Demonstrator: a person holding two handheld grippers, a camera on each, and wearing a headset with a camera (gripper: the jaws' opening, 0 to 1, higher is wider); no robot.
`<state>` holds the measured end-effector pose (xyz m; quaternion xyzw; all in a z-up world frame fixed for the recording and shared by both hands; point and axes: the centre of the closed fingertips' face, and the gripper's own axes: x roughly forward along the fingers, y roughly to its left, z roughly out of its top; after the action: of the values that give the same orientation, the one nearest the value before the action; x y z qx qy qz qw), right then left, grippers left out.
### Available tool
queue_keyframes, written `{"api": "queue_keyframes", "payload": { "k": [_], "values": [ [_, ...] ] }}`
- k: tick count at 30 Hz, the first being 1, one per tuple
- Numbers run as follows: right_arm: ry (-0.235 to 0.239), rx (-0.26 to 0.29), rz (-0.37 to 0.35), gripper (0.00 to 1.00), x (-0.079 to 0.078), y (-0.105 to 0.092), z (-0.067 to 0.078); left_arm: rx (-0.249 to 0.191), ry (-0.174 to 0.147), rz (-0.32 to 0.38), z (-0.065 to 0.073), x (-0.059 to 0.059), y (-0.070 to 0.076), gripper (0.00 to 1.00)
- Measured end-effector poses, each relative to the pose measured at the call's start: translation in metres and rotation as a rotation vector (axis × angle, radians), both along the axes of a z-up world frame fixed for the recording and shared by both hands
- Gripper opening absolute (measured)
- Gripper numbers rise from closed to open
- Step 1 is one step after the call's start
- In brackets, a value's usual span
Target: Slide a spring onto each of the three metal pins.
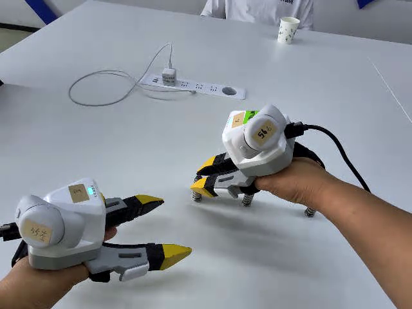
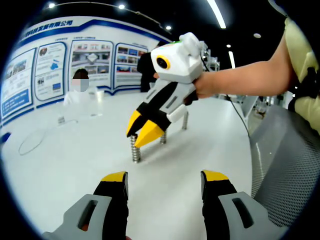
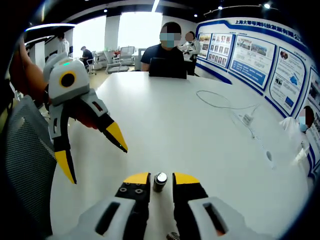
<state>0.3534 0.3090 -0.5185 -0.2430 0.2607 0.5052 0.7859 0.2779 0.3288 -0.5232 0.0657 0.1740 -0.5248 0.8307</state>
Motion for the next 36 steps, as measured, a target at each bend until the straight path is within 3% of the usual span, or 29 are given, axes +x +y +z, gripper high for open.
{"api": "queue_keyframes", "payload": {
  "k": [36],
  "values": [
    [0.032, 0.014, -0.049, 0.41, -0.0009, -0.0082, -0.0026, 0.000, -0.003, -0.002, 0.0011, -0.0001, -0.0014, 0.60]
  ]
}}
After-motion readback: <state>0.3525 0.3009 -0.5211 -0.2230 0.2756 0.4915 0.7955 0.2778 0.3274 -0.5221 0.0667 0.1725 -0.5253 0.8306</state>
